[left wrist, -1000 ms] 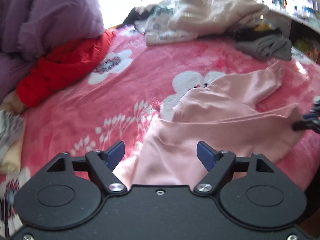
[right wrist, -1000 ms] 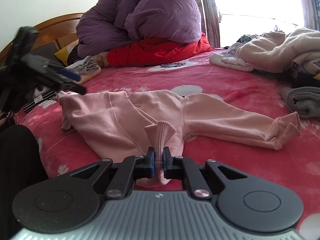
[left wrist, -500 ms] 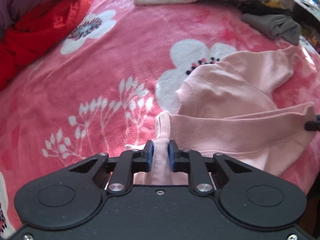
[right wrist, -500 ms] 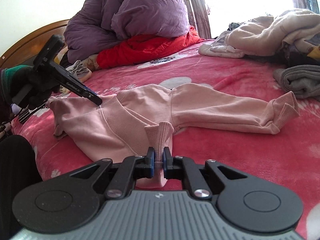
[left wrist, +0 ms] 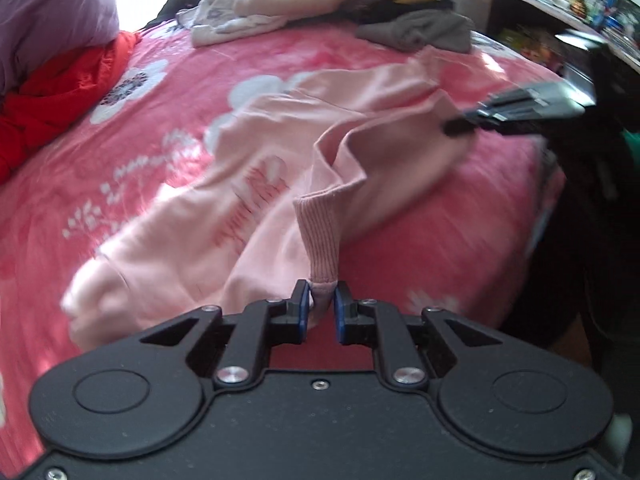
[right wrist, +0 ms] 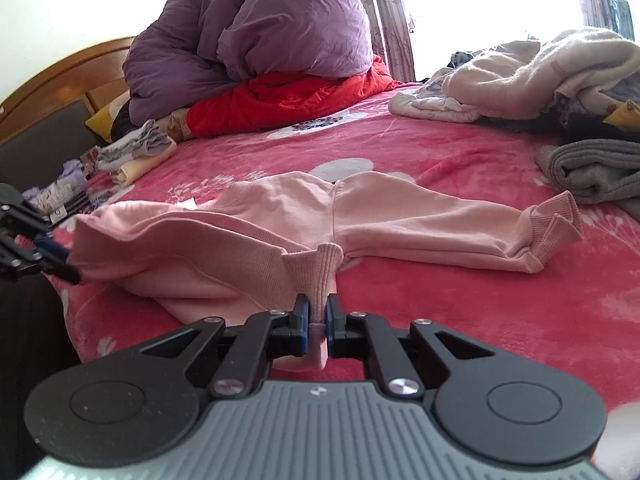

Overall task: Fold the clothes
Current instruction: 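Lift the sweatshirt by the hem with both tools and stretch it flat, then lower the sweatshirt onto the blanket and open both tools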

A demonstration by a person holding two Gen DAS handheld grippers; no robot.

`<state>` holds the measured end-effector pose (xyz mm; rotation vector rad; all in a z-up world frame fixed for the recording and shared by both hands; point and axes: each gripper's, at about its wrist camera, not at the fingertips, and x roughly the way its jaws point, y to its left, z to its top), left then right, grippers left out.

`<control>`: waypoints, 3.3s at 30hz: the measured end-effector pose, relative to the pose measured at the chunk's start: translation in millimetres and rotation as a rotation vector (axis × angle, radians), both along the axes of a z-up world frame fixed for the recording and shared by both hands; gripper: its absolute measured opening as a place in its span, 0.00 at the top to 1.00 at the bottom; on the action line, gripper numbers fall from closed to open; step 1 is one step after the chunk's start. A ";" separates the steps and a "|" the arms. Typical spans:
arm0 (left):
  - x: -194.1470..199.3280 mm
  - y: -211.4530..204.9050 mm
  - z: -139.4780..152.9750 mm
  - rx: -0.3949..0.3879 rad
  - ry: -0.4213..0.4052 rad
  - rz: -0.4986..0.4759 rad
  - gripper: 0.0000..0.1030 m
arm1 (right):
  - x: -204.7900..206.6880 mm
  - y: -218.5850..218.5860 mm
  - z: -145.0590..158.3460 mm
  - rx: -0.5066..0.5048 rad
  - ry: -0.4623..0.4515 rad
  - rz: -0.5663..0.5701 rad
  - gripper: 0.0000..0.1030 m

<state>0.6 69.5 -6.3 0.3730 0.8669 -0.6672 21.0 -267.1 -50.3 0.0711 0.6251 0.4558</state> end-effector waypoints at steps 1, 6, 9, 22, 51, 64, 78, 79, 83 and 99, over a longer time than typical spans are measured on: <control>-8.2 2.0 0.0 0.001 -0.009 0.000 0.89 | -0.6 0.5 1.2 -0.011 -0.004 -0.002 0.90; -24.5 19.0 9.3 -0.040 -0.066 0.060 0.90 | -8.4 -1.3 11.8 -0.013 -0.045 -0.036 0.90; -28.6 30.8 26.4 -0.092 -0.138 0.116 0.90 | -17.0 0.8 28.6 -0.001 -0.110 -0.051 0.90; -14.6 58.6 138.4 -0.320 -0.501 0.321 0.90 | -37.1 7.0 141.1 0.000 -0.458 -0.110 0.90; 141.1 60.8 59.0 -0.293 -0.341 0.494 0.91 | 137.3 53.6 121.0 -0.223 -0.264 -0.051 0.90; 294.8 48.4 -11.1 -0.185 -0.180 0.506 0.91 | 282.2 62.4 54.7 -0.312 -0.098 -0.054 0.90; 368.6 52.8 -56.8 -0.165 0.011 0.543 0.85 | 367.7 60.0 -5.4 -0.322 0.139 -0.072 0.87; 370.9 55.6 -56.4 -0.177 0.027 0.554 0.82 | 368.9 58.0 -6.6 -0.322 0.142 -0.084 0.79; 376.0 71.7 -56.4 -0.255 0.094 0.615 0.68 | 371.4 37.9 -1.5 -0.261 0.151 -0.182 0.63; 214.9 161.1 -20.0 -0.498 0.097 0.898 0.54 | 220.4 -19.0 36.8 -0.031 0.091 -0.313 0.60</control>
